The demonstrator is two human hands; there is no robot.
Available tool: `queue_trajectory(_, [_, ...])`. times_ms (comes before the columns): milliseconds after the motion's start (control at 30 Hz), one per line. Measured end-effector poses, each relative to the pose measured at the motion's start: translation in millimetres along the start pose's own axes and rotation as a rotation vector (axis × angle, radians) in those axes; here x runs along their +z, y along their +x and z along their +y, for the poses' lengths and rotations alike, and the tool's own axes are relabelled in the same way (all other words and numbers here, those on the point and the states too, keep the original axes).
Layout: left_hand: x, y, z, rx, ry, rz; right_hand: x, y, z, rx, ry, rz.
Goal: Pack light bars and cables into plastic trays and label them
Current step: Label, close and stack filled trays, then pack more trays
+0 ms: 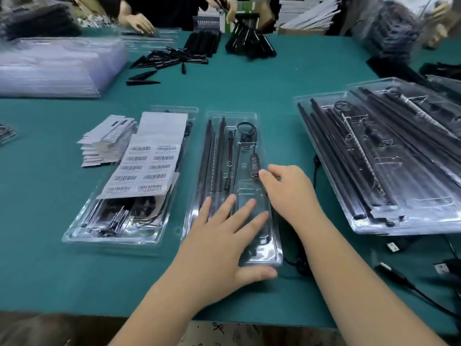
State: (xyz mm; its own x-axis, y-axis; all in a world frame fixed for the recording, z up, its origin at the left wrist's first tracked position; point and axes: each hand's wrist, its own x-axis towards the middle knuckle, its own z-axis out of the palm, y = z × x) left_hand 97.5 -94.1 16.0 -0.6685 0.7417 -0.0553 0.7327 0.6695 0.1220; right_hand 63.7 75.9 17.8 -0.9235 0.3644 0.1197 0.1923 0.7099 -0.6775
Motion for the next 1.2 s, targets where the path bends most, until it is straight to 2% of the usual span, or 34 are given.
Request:
queue_trajectory(100, [1, 0, 0, 0.035, 0.075, 0.017, -10, -22, 2, 0.032, 0.112, -0.100])
queue_trajectory(200, [5, -1, -2, 0.030, 0.007, -0.006, -20, -48, 12, 0.178, 0.317, -0.158])
queue_trajectory(267, [7, -1, -2, 0.022, -0.023, 0.031, -24, -59, 16, 0.247, 0.412, -0.162])
queue_trajectory(433, [5, 5, 1, 0.091, 0.104, 0.154, -24, -61, 23, 0.281, 0.454, -0.160])
queue_trajectory(533, [5, 11, -4, 0.087, 0.077, 0.167, -29, -59, 23, 0.293, 0.529, -0.198])
queue_trajectory(667, [14, 17, -5, 0.183, 0.196, 0.354, -33, -64, 27, 0.211, 0.417, -0.269])
queue_trajectory(767, [21, 18, -5, 0.260, 0.172, 0.573, -35, -67, 31, 0.207, 0.408, -0.271])
queue_trajectory(867, [26, 17, -3, 0.234, 0.095, 0.707, -37, -69, 28, 0.153, 0.410, -0.332])
queue_trajectory(967, [25, 17, 0, 0.160, 0.033, 0.752, -29, -71, 23, -0.023, 0.224, -0.342])
queue_trajectory(1033, [24, 17, 1, 0.134, 0.019, 0.763, -23, -70, 17, -0.067, 0.059, -0.315])
queue_trajectory(1133, [20, 16, 5, 0.105, -0.080, 0.789, -13, -63, 11, -0.186, -0.353, -0.299])
queue_trajectory(1200, [16, 15, 7, 0.093, -0.135, 0.801, -8, -54, 8, -0.281, -0.495, -0.353])
